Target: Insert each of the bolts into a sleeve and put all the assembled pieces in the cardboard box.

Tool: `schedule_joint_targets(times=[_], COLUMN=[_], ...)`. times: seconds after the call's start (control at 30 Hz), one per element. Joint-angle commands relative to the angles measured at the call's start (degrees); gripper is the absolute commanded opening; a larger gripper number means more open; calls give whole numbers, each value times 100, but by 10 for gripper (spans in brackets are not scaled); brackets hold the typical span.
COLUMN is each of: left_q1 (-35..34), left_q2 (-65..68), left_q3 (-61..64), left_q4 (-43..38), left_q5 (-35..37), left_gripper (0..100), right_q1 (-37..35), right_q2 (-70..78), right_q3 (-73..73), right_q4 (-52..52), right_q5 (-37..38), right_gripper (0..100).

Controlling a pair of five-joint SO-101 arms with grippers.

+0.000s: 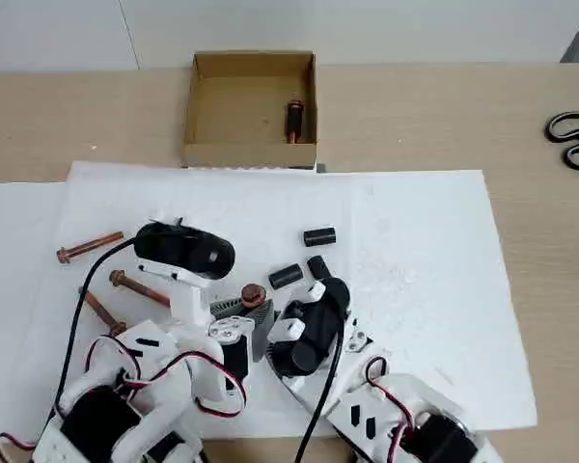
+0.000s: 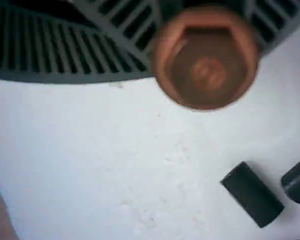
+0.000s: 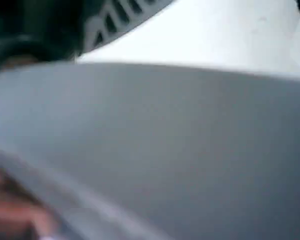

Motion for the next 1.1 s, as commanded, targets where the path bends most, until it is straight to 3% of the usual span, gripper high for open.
schedule_joint_targets(times=[0.0, 0.1, 0.33, 0.6, 0.8, 1.07], left_q1=[9, -9, 0, -404, -932, -1934], left_q2=[-35, -35, 0, 0, -26, 0], left_q3=[-57, -57, -374, -699, -743, -532], left_q4=[132, 167, 158, 158, 88, -26], left_q5=[-62, -105, -149, -774, -1108, -1143], left_gripper=[188, 238, 239, 231, 0, 6], right_q1=[-4, -4, -4, 92, 505, 567], right_q2=[-48, -48, -48, -48, -48, 13], right_q3=[-343, -343, -334, -325, -316, -299], right_q4=[-75, -66, -40, -40, -57, -22], right_q5=[53, 53, 53, 53, 53, -44], right_gripper=[2, 2, 2, 2, 2, 2])
